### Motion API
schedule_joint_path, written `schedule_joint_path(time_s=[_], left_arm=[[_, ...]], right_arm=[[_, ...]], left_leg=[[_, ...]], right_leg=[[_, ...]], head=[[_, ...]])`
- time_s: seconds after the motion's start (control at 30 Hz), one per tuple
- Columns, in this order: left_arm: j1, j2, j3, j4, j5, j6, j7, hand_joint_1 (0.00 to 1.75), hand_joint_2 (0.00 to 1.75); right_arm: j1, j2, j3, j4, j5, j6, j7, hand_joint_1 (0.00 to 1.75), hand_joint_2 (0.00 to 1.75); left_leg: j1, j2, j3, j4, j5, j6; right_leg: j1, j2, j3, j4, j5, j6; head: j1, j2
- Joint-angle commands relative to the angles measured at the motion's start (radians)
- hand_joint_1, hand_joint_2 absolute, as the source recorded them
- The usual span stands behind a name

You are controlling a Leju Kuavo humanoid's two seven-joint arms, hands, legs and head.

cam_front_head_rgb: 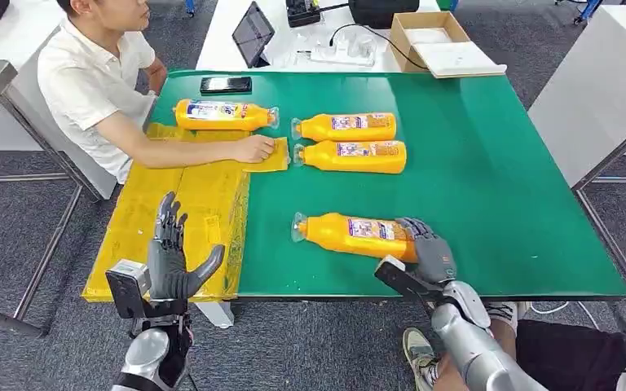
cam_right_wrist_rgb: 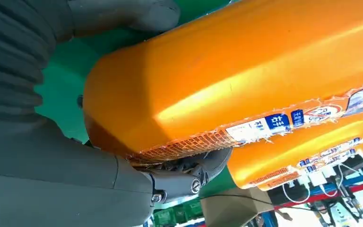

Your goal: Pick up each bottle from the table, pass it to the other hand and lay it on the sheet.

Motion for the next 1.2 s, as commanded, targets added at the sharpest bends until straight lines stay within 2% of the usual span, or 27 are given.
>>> schedule_joint_path(time_s=[0.03,0.17,0.37,0.47,0.53,0.6,0.8,0.87,0.97,1.07,1.2], left_arm=[[-0.010,0.010,0.004,0.012,0.001,0.000,0.001,0.00,1.75],[-0.003,0.002,0.015,-0.002,0.008,0.011,-0.009,0.00,1.75],[0.043,-0.032,0.079,-0.064,0.074,0.095,-0.039,0.00,1.75],[0.046,-0.028,0.089,-0.085,0.084,0.119,-0.049,0.00,1.75],[0.052,-0.019,0.065,-0.092,0.077,0.109,-0.045,0.00,1.75],[0.061,0.008,0.004,-0.063,0.148,-0.039,0.076,0.00,1.75],[0.058,0.008,-0.084,0.059,0.068,-0.031,0.054,0.00,1.75],[0.064,-0.003,-0.082,0.045,0.125,-0.103,0.011,0.00,1.75],[0.077,-0.003,-0.086,0.002,0.124,-0.127,-0.012,0.00,1.75],[0.082,0.009,-0.105,-0.017,0.104,-0.178,-0.035,0.00,1.75],[0.052,0.016,-0.135,0.013,0.062,-0.246,-0.044,0.00,1.75]], right_arm=[[0.012,0.024,-0.034,0.017,-0.003,0.005,0.001,1.75,1.75],[0.028,0.033,-0.055,-0.028,-0.048,-0.014,-0.033,1.75,1.75],[0.122,0.063,-0.074,-0.284,-0.194,-0.025,-0.098,1.75,1.75],[0.157,0.084,-0.088,-0.370,-0.260,-0.025,-0.121,1.75,1.75],[0.175,0.105,-0.109,-0.425,-0.323,-0.020,-0.151,1.75,1.75],[0.201,0.130,-0.127,-0.505,-0.408,0.010,-0.181,1.75,1.75],[0.255,0.187,-0.053,-0.662,-0.465,0.034,-0.207,1.75,1.75],[0.251,0.195,-0.007,-0.666,-0.478,0.031,-0.212,1.75,1.75],[0.230,0.204,0.023,-0.627,-0.492,0.022,-0.211,1.75,1.75],[0.200,0.194,0.065,-0.548,-0.500,0.071,-0.195,1.75,1.75],[0.155,0.202,0.178,-0.461,-0.422,0.110,-0.213,1.75,1.75]], left_leg=[[0.001,0.001,0.002,-0.001,-0.001,-0.001],[0.001,0.001,0.001,-0.001,0.000,-0.001],[0.001,0.002,0.000,0.000,-0.001,-0.002],[0.001,0.002,0.000,0.000,-0.002,-0.003],[0.001,0.000,-0.003,0.000,-0.001,-0.001],[0.001,0.001,-0.002,0.000,-0.002,-0.002],[0.001,0.001,-0.002,-0.001,-0.002,-0.002],[0.000,0.000,-0.004,-0.001,-0.001,-0.001],[0.000,0.001,-0.005,-0.001,-0.001,-0.001],[0.001,0.003,-0.002,-0.001,-0.002,-0.002],[0.001,0.003,-0.004,-0.001,-0.001,-0.001]], right_leg=[[0.001,0.000,0.002,-0.001,-0.001,-0.002],[0.001,0.000,0.001,-0.001,0.000,-0.001],[0.001,0.001,0.000,0.000,-0.001,-0.002],[0.001,0.001,0.001,0.001,-0.002,-0.003],[0.001,0.000,-0.002,0.000,-0.001,-0.001],[0.001,0.001,-0.002,0.001,-0.002,-0.002],[0.001,0.001,-0.001,0.000,-0.002,-0.003],[0.000,0.000,-0.004,0.000,-0.001,-0.001],[0.000,0.001,-0.005,0.000,-0.001,-0.001],[0.001,0.002,-0.003,0.000,-0.002,-0.003],[0.000,0.003,-0.005,0.000,-0.001,-0.002]], head=[[0.000,0.000],[0.000,0.000],[0.000,0.000],[0.000,0.000],[0.000,0.000],[0.000,0.000],[0.000,0.000],[0.000,0.000],[0.000,0.000],[0.000,0.000],[0.000,0.000]])
